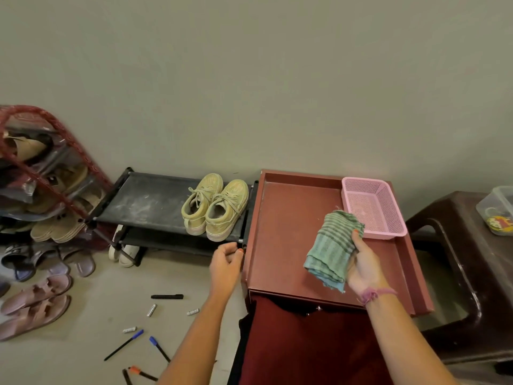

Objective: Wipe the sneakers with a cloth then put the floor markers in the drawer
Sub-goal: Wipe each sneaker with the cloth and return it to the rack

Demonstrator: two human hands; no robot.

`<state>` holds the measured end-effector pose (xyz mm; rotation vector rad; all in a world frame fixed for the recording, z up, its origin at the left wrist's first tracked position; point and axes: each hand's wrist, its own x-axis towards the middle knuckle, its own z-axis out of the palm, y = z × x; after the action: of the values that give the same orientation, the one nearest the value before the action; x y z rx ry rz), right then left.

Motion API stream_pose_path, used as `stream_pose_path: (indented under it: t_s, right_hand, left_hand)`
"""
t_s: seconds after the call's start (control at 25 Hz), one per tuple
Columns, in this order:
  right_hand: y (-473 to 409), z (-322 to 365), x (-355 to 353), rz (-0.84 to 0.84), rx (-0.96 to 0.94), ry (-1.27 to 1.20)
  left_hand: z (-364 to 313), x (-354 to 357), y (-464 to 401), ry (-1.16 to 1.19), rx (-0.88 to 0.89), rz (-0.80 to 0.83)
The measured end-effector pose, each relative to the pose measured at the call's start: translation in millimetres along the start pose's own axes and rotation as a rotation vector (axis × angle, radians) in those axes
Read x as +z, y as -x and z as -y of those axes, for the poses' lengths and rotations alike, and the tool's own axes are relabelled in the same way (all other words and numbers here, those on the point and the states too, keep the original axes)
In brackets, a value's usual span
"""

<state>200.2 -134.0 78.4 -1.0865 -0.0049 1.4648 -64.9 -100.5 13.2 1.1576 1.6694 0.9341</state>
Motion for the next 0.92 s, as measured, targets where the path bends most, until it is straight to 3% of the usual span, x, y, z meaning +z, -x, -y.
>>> stream_pose_path:
  t_s: [0.16, 0.32, 0.6, 0.92]
  right_hand:
    - [-6.1, -19.4, 3.4, -0.016, 0.025, 0.004]
    - [-19.9, -30.8, 5.3, -0.053, 0.031, 0.016]
    - [-37.4, -40.0, 2.5, -0.085, 0.049, 0.000]
    - [-41.9, -39.1, -10.1, -0.120, 0.026, -0.015]
  left_hand:
    - [20.5, -33.1, -39.6, -0.727, 0.331, -0.051]
    - [38.0, -53.0, -84.0, -1.066, 0.509, -0.007]
    - [64.1, -46.6, -130.1, -1.285, 0.733, 0.002]
    - [72.8, -29.9, -146.0, -1.261, 0.744, -0.014]
